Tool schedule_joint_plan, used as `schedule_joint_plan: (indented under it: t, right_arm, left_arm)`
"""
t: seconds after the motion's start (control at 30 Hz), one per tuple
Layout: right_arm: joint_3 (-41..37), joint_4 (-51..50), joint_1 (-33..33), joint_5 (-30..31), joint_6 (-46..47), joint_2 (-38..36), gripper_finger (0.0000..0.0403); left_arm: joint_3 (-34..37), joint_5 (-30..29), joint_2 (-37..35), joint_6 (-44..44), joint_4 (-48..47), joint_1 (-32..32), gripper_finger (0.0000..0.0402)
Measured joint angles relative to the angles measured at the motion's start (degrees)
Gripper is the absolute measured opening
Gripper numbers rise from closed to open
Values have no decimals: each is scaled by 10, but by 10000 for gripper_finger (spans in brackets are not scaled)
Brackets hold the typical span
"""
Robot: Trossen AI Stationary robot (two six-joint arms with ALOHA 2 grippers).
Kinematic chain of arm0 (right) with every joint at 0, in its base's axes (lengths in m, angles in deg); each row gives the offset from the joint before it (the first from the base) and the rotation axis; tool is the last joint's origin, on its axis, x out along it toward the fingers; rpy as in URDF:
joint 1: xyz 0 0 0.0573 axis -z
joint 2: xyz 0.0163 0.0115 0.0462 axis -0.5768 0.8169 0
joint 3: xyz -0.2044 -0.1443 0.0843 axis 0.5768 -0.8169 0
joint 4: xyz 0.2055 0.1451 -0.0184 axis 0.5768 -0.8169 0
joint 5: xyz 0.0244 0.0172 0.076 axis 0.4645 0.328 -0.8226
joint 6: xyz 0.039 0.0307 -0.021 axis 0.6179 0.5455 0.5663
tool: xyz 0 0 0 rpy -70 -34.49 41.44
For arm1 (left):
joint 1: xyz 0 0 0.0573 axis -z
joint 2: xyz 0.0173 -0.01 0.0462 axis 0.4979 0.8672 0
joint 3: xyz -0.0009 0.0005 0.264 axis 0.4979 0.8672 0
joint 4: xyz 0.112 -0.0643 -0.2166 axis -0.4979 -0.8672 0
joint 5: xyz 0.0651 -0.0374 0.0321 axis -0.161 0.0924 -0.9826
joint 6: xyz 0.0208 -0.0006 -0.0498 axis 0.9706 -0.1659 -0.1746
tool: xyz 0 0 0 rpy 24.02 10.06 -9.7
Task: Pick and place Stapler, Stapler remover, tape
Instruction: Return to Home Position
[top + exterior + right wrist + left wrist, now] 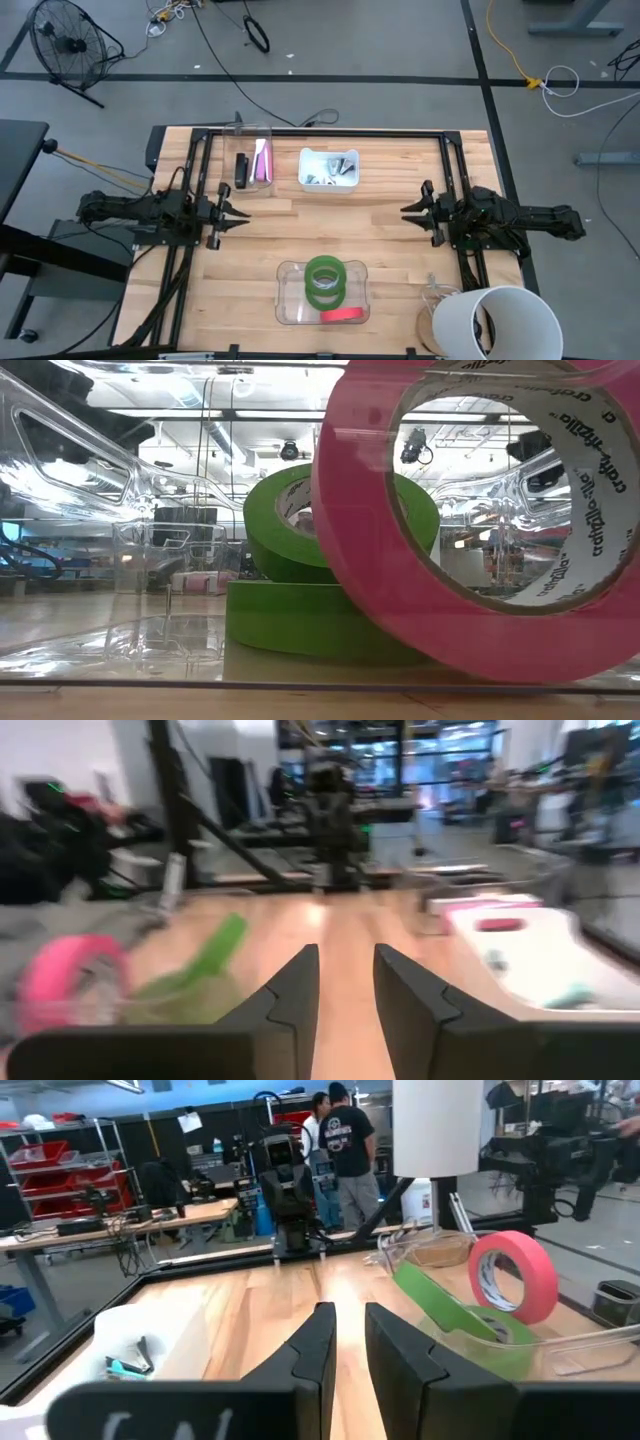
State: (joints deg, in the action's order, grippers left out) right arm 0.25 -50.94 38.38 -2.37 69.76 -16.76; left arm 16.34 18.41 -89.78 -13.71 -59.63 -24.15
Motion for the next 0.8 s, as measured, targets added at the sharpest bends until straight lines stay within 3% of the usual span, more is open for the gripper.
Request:
schedule_joint_plan:
  t: [0.23,0.5,0.8]
  right_arm:
    - [0,-7,0,39,-39,28,100]
    - [0,13,0,-71,-36,33,100]
    - [0,13,0,-65,-23,33,100]
  left_arm:
    - [0,0,0,0,0,-22,60]
    - [0,0,0,0,1,-41,60]
    - [0,1,0,0,1,2,60]
